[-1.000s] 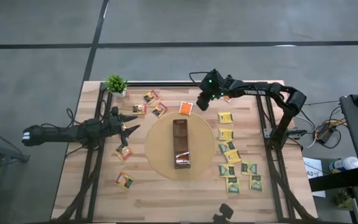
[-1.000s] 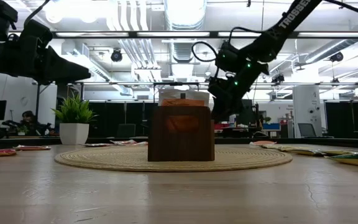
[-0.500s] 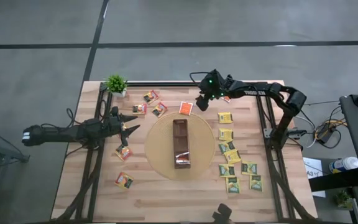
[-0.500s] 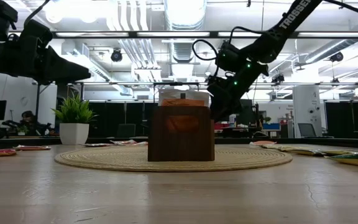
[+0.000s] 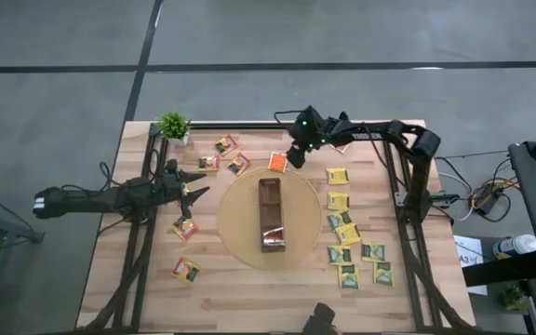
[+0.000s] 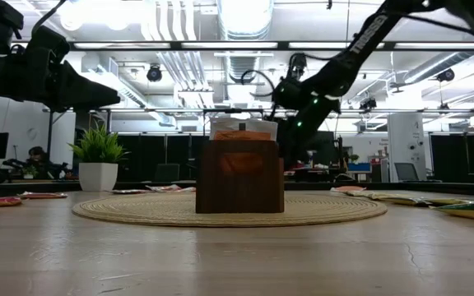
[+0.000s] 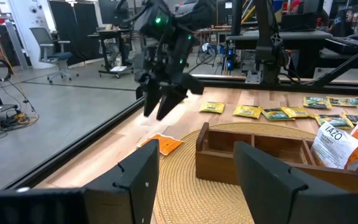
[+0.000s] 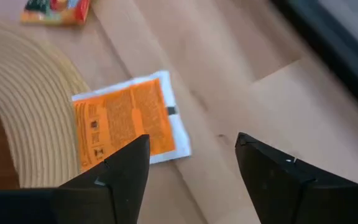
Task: Pick & Place Tea
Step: Put the left white tea bag into the bottom section of the wooden organizer
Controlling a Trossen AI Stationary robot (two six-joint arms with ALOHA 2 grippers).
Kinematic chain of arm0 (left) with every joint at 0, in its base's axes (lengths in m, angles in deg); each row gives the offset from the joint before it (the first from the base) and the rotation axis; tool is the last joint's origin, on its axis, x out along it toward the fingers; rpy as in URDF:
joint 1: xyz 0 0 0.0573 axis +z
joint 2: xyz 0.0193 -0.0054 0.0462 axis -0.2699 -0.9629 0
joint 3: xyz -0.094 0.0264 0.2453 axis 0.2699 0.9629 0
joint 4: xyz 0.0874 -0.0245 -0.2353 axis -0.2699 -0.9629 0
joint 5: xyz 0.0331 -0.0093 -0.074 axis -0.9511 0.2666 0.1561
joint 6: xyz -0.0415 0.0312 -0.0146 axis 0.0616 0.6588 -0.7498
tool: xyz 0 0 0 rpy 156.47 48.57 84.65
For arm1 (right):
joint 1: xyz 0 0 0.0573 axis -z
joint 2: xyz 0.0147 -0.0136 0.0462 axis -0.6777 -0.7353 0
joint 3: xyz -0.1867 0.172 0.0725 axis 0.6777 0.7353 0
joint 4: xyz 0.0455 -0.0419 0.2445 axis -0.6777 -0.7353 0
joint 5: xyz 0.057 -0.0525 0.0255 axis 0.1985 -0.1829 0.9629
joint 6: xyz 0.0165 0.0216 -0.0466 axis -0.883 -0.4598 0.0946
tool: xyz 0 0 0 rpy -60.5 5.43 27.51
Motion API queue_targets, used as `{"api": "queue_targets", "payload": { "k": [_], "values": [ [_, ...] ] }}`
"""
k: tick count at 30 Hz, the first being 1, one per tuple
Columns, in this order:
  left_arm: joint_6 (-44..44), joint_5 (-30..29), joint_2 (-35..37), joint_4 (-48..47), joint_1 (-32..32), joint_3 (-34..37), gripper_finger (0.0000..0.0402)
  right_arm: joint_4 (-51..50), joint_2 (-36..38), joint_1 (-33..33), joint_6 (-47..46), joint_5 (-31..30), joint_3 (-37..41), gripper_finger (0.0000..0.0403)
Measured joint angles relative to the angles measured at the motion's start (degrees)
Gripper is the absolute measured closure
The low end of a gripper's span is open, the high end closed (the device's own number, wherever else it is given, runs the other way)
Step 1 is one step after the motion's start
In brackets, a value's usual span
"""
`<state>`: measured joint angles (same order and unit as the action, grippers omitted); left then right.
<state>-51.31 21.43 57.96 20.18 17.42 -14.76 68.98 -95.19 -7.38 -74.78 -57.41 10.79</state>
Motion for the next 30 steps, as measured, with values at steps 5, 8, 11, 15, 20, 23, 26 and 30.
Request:
{"api": "queue_targets", "payload": {
  "k": [5, 8, 11, 15, 20, 23, 26, 30],
  "values": [
    [0.0, 0.0, 0.0, 0.0, 0.0, 0.0, 0.0199, -8.4, -6.2, -0.4, 1.5, -0.4, -6.2, 0.017],
    [0.0, 0.0, 0.0, 0.0, 0.0, 0.0, 0.0199, -12.9, -8.2, -1.2, 2.2, -3.0, -10.0, 0.017],
    [0.0, 0.0, 0.0, 0.0, 0.0, 0.0, 0.0199, -14.5, -9.1, -2.0, 2.6, -4.0, -11.6, 0.0168],
    [0.0, 0.0, 0.0, 0.0, 0.0, 0.0, 0.0199, -14.5, -9.2, -3.2, 3.8, -4.4, -11.9, 0.0168],
    [0.0, 0.0, 0.0, 0.0, 0.0, 0.0, 0.0199, -12.5, -9.3, -4.2, 4.9, -3.1, -12.0, 0.0169],
    [0.0, 0.0, 0.0, 0.0, 0.0, 0.0, 0.0199, -12.5, -9.3, -4.2, 4.9, -2.8, -12.0, 0.0172],
    [0.0, 0.0, 0.0, 0.0, -0.1, 0.0, 0.0199, -12.8, -9.2, -4.2, 4.9, -2.6, -12.0, 0.0172],
    [0.0, 0.0, 0.0, 0.0, -0.1, 0.0, 0.0199, -14.4, -9.1, -3.9, 4.9, -2.9, -12.0, 0.0174]
  ]
}}
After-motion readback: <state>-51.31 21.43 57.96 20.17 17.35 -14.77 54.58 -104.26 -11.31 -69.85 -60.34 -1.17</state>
